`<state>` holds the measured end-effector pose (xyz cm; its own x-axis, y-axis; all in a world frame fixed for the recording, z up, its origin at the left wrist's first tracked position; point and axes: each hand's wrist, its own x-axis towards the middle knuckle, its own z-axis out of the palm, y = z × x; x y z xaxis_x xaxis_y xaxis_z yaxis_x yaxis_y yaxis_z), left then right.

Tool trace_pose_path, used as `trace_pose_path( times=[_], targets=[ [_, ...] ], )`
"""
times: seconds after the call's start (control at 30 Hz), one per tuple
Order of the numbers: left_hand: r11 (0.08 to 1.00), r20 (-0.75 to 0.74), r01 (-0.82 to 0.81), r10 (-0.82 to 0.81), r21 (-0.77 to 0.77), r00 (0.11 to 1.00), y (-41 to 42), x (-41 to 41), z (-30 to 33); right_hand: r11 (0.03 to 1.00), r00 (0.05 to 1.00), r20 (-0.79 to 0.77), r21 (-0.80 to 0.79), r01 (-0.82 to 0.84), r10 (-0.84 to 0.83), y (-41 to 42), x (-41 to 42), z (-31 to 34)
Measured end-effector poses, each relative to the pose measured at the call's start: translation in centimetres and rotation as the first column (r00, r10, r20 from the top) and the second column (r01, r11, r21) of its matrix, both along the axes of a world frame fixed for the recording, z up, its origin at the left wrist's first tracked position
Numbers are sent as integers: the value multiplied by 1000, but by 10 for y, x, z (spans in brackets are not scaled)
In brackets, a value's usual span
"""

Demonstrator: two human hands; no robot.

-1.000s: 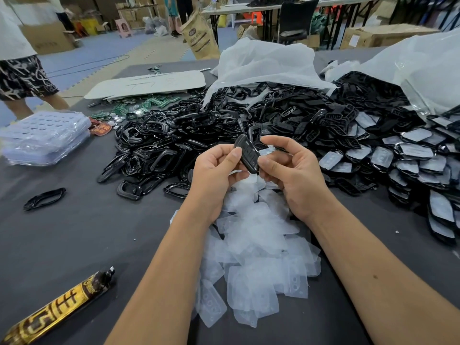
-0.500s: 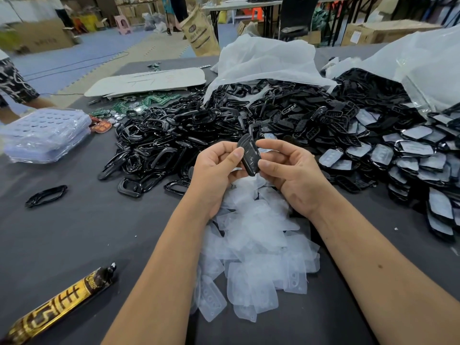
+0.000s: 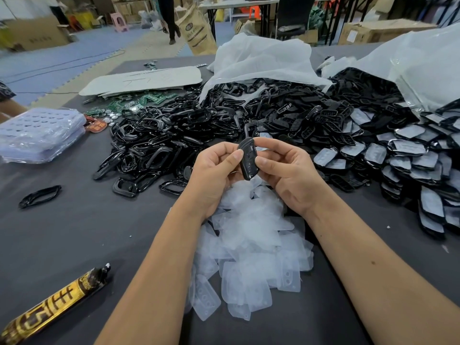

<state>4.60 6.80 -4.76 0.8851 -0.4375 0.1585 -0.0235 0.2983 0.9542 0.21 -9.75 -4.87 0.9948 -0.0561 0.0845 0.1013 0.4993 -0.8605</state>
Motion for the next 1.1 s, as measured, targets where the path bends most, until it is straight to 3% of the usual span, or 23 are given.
trace_pose_path(
  times=[0.57, 0.7, 0.83, 0.97, 1.1],
  targets=[
    [1000, -21, -4, 4, 4, 1000, 5, 1, 0, 1000, 1000, 4, 13, -9, 9, 1, -3, 1],
    [993, -27, -91, 93, 74, 995, 5, 0, -1, 997, 997, -25, -24, 68, -69, 4, -3, 0],
    [966, 94, -180, 165, 187, 982, 6, 1, 0, 979, 989, 10, -141, 147, -147, 5, -4, 0],
    [926, 262, -254, 181, 279, 948, 6, 0, 6, 842, 956, 170, -453, 292, -240, 1, -8, 6],
    [895, 344, -257, 127, 363, 930, -12, -1, 22, 592, 893, 326, -668, 451, -311, -17, -10, 16]
  ],
)
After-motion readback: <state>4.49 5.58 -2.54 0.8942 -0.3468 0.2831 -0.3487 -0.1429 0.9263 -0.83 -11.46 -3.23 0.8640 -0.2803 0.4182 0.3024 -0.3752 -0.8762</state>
